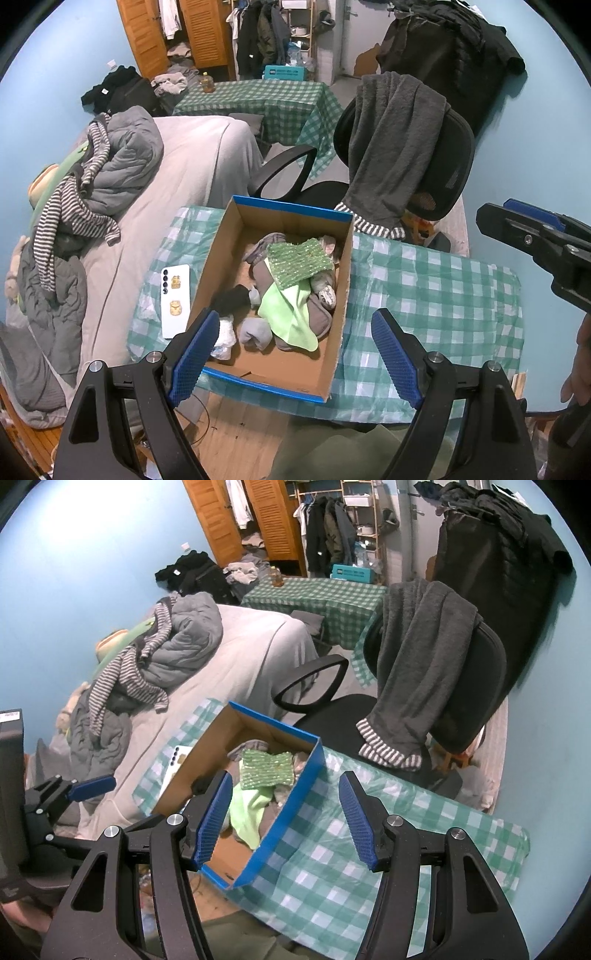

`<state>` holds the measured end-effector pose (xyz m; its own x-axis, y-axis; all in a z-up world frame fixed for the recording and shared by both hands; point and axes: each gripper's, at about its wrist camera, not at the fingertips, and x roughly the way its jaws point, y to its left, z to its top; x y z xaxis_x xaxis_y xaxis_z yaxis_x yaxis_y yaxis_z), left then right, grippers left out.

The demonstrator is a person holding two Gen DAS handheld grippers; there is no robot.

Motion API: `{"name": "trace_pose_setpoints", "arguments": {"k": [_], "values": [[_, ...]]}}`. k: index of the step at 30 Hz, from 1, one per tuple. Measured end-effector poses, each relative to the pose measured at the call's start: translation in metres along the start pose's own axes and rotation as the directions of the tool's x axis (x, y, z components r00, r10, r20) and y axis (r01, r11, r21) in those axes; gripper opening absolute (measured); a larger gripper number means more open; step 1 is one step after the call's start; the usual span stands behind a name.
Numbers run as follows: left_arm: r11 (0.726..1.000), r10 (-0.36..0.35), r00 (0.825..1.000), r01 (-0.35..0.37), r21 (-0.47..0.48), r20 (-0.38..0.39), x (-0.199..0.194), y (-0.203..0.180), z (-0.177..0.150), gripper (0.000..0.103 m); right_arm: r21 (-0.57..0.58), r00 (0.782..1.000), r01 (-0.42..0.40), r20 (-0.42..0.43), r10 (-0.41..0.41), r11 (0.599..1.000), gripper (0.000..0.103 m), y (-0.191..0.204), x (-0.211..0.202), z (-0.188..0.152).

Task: Organize soft objects

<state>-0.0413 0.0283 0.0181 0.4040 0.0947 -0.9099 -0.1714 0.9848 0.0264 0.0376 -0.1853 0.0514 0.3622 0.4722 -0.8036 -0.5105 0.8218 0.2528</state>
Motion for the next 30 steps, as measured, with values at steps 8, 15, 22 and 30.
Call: {"name": "trace_pose_setpoints", "arguments": {"k": [8, 15, 22, 30], "values": [[1.0, 0.01, 1.0, -0.01, -0.002, 0.0, -0.003, 0.007, 0.0, 0.086, -0.003, 1.0, -0.007, 0.003, 0.007, 1.0, 0.059, 0.008, 0.002, 0.001], [1.0, 0.009, 1.0, -0.009, -0.007, -0.005, -0.003, 0.01, 0.001, 0.086, -0.002, 1.0, -0.005, 0.0, 0.005, 1.0, 0.059, 0.01, 0.002, 0.002], [1.0, 0.009, 1.0, -0.009, -0.007, -0.006, -0.003, 0.011, 0.001, 0.086, -0.002, 1.0, -0.005, 0.001, 0.005, 1.0, 0.059, 0.008, 0.002, 0.001], [1.0, 0.01, 1.0, -0.01, -0.008, -0.005, -0.002, 0.011, 0.001, 0.086, -0.003, 1.0, -0.007, 0.001, 0.007, 1.0, 0.059, 0.008, 0.002, 0.002]]}}
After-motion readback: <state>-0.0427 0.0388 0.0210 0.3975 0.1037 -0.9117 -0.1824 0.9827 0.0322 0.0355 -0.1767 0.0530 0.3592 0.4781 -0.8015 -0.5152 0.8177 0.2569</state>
